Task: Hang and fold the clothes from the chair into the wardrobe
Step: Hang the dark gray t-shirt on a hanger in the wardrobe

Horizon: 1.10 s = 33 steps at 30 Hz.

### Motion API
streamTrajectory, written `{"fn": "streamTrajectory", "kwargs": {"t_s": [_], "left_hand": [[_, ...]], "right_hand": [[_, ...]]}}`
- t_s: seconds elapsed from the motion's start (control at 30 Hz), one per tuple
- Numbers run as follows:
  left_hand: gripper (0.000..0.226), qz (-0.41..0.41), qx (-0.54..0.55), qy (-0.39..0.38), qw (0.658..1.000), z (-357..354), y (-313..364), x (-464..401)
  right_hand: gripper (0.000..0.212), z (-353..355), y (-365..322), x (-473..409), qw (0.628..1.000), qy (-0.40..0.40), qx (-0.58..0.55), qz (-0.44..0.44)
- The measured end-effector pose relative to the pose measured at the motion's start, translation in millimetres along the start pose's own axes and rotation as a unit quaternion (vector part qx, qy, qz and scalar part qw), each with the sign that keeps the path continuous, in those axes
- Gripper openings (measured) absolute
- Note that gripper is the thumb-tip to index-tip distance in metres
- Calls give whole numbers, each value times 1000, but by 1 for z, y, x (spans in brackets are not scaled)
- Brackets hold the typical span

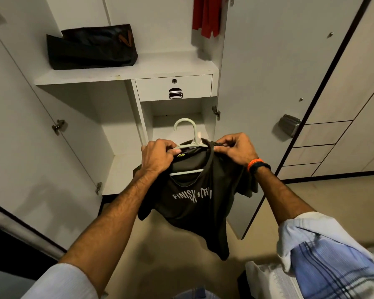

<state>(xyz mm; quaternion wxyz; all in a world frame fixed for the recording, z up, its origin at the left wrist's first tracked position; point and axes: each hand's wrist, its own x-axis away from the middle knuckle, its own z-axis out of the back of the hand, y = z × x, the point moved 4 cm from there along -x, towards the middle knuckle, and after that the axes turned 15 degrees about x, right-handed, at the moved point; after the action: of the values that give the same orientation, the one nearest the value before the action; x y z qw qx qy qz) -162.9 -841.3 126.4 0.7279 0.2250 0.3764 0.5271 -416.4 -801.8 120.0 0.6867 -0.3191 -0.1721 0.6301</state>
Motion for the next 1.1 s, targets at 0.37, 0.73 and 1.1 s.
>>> {"fn": "streamTrajectory", "kwargs": {"t_s": [0.37, 0.73, 1.1], "left_hand": [[25, -7, -52, 35, 998, -4, 3, -3], [17, -32, -41, 25, 998, 3, -4, -4], [21, -35, -6, 75, 997, 18, -6, -7]], "right_hand": [[23, 7, -5, 3, 998, 66, 15, 11], [13, -5, -7, -3, 997, -12, 64, 44], [21, -11, 7, -8, 988, -20, 155, 10]]}}
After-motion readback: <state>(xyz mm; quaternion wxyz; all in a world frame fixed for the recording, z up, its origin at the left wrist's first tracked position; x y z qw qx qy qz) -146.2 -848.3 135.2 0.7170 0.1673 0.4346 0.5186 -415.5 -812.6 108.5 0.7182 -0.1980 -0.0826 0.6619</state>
